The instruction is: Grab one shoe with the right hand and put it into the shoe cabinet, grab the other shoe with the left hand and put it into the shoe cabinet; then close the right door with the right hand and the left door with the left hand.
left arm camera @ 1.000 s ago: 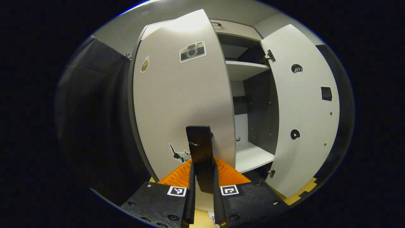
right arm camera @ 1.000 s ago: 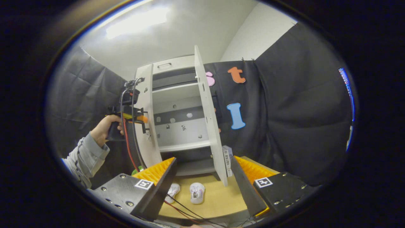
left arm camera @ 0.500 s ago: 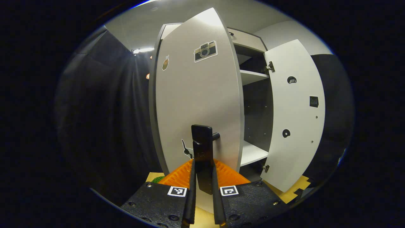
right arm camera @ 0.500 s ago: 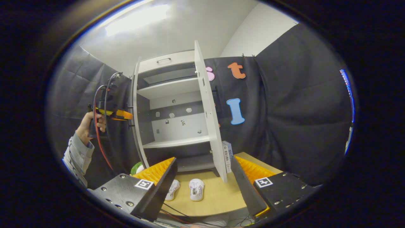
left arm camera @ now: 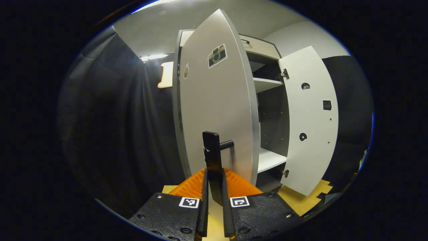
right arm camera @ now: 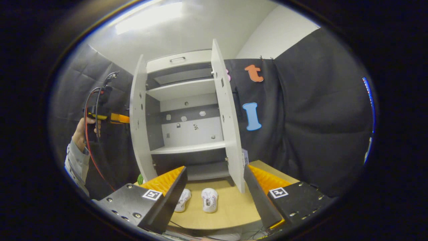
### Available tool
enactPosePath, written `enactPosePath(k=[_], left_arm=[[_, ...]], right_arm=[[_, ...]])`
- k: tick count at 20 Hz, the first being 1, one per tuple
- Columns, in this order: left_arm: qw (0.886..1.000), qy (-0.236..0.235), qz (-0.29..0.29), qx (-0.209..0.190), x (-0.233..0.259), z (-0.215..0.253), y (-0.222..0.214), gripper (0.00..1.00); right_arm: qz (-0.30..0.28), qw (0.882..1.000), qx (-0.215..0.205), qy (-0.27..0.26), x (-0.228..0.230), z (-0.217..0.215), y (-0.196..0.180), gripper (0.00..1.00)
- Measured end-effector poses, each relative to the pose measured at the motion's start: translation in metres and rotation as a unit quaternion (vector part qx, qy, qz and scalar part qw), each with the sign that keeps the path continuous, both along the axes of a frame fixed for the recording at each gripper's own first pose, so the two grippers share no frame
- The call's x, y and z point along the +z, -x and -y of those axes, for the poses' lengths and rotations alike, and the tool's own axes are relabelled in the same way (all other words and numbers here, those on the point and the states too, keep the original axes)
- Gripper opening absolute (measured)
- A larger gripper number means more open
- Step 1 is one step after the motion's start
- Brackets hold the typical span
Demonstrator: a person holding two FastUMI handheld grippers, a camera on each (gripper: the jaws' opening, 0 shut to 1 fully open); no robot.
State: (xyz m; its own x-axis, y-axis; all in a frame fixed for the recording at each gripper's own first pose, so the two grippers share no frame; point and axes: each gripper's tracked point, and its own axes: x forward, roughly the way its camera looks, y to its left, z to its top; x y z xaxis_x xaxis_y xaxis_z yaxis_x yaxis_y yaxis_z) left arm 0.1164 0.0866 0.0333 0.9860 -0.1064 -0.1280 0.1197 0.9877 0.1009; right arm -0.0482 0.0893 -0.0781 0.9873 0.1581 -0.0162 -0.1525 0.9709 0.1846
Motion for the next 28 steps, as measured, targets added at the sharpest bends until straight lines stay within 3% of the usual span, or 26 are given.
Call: enactPosePath(k=[4, 8, 10, 14, 16, 19, 21, 24, 28], left_arm=[[1.000, 0.005, 0.003, 0.003, 0.002, -0.031, 0.007, 0.14], [0.999, 0.011, 0.009, 0.042, 0.003, -0.076, 0.006, 0.06], [1.000, 0.022, 0.019, 0.011, 0.006, -0.065, 0.009, 0.03], [0.999, 0.018, 0.026, 0.038, 0.002, -0.076, 0.016, 0.03], [0.997, 0.042, 0.038, 0.044, 0.007, -0.070, 0.033, 0.11], [0.995, 0.044, 0.058, 0.064, 0.004, -0.074, 0.056, 0.56], [0.996, 0.063, 0.037, 0.043, -0.014, -0.054, 0.075, 0.82], [0.997, 0.077, 0.007, 0.017, -0.042, -0.033, 0.093, 0.90], [0.994, 0.099, 0.023, -0.036, -0.051, 0.009, 0.128, 0.95]], right_arm=[[-0.004, 1.000, 0.008, 0.004, 0.000, -0.015, -0.003, 0.97], [-0.010, 1.000, 0.014, 0.002, -0.003, -0.032, -0.008, 0.97], [-0.016, 1.000, 0.020, 0.008, -0.008, -0.041, -0.012, 1.00], [-0.019, 0.999, 0.027, 0.024, -0.011, -0.056, -0.015, 1.00], [-0.017, 0.999, 0.035, 0.032, -0.011, -0.065, -0.016, 1.00], [-0.025, 0.998, 0.035, 0.040, -0.019, -0.072, -0.021, 0.97], [-0.034, 0.998, 0.038, 0.039, -0.026, -0.078, -0.026, 0.97], [-0.048, 0.997, 0.043, 0.041, -0.038, -0.087, -0.033, 0.97], [-0.081, 0.994, 0.046, 0.060, -0.069, -0.094, -0.050, 0.97]])
